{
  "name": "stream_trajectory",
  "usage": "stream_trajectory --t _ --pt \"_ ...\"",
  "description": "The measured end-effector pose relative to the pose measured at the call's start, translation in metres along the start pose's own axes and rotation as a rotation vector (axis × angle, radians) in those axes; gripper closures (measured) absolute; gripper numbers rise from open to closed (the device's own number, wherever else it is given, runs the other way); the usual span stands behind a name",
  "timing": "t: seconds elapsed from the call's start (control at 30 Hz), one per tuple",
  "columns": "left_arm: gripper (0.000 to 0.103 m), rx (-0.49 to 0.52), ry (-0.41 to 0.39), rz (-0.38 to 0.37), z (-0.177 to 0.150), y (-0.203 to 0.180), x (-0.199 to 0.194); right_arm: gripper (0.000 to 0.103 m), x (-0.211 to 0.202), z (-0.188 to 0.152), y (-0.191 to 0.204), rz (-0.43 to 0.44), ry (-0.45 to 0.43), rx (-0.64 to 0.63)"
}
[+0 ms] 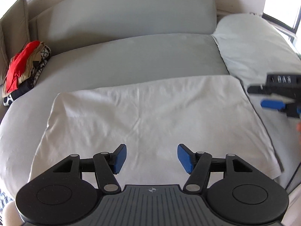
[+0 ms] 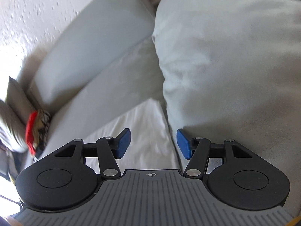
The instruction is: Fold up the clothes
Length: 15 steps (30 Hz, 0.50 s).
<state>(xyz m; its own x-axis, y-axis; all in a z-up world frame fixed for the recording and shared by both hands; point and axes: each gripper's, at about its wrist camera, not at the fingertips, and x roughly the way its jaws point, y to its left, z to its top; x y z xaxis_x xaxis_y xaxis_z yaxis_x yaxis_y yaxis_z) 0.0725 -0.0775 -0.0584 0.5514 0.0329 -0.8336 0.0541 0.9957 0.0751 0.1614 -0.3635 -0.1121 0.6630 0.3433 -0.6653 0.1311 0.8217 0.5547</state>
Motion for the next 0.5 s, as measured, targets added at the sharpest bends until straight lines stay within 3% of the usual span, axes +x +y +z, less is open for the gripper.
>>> stream_trajectory --t 0.17,0.3,0.5 --pt "0.042 0.003 0.028 -0.011 0.005 -0.011 0.021 0.044 0.001 0.001 -0.005 0.048 0.016 -0.005" --pt "0.041 0.0 0.114 -0.008 0.006 -0.015 0.042 0.047 0.003 0.005 -0.011 0.066 0.026 0.035" --pt "0.037 -0.014 0.13 -0.03 0.005 -0.008 0.046 0.048 0.006 0.027 -0.017 0.05 0.057 0.101"
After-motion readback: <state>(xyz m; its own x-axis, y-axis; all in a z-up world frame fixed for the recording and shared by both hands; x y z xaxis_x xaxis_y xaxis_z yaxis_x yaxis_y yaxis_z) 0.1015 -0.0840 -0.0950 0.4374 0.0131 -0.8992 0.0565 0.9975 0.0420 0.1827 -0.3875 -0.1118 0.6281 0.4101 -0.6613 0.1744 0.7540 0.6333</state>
